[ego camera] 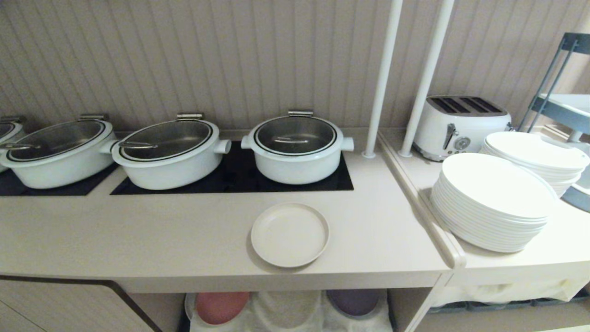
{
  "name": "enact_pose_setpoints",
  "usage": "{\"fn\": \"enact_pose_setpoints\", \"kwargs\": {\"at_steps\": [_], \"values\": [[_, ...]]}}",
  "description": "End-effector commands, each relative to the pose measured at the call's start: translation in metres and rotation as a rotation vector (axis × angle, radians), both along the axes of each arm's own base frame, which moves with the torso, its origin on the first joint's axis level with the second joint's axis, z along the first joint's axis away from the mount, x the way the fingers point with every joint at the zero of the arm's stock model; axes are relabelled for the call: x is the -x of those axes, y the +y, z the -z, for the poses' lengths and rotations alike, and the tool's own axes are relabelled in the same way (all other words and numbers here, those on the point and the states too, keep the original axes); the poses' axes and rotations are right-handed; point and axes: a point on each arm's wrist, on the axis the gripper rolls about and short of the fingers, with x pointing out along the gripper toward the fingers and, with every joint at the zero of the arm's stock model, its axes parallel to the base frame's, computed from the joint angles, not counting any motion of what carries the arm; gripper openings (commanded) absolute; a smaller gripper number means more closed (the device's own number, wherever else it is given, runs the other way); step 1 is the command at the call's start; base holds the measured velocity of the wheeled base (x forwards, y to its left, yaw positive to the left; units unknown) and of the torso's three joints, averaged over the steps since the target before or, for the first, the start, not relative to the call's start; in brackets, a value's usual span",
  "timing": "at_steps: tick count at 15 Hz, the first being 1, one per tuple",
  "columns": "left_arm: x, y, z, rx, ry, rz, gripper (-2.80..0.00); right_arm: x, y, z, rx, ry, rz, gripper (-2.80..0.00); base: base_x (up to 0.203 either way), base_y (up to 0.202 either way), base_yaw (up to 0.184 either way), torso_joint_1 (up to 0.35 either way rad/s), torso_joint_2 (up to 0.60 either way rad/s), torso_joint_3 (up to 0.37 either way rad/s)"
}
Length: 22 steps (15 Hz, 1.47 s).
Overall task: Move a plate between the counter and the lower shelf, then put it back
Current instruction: Pick up the plate
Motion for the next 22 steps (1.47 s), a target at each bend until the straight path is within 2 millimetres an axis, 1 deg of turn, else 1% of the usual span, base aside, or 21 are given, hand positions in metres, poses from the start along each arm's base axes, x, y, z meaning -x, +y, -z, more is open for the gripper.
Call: {"fn": "enact_pose_setpoints", "kwargs": {"at_steps": [1, 22], "values": [[-0.0001, 0.0, 0.0, 0.0, 0.001, 0.0, -2.8, 0.0, 0.0, -0.0001, -0.001, 0.0, 0.0, -2.8, 0.0, 0.0, 0.0, 0.0, 0.0, 0.0], [-0.0001, 0.0, 0.0002, 0.001, 0.003, 0.0, -2.8, 0.0, 0.0, 0.0, -0.001, 0.0, 0.0, -2.8, 0.0, 0.0, 0.0, 0.0, 0.0, 0.0]]}}
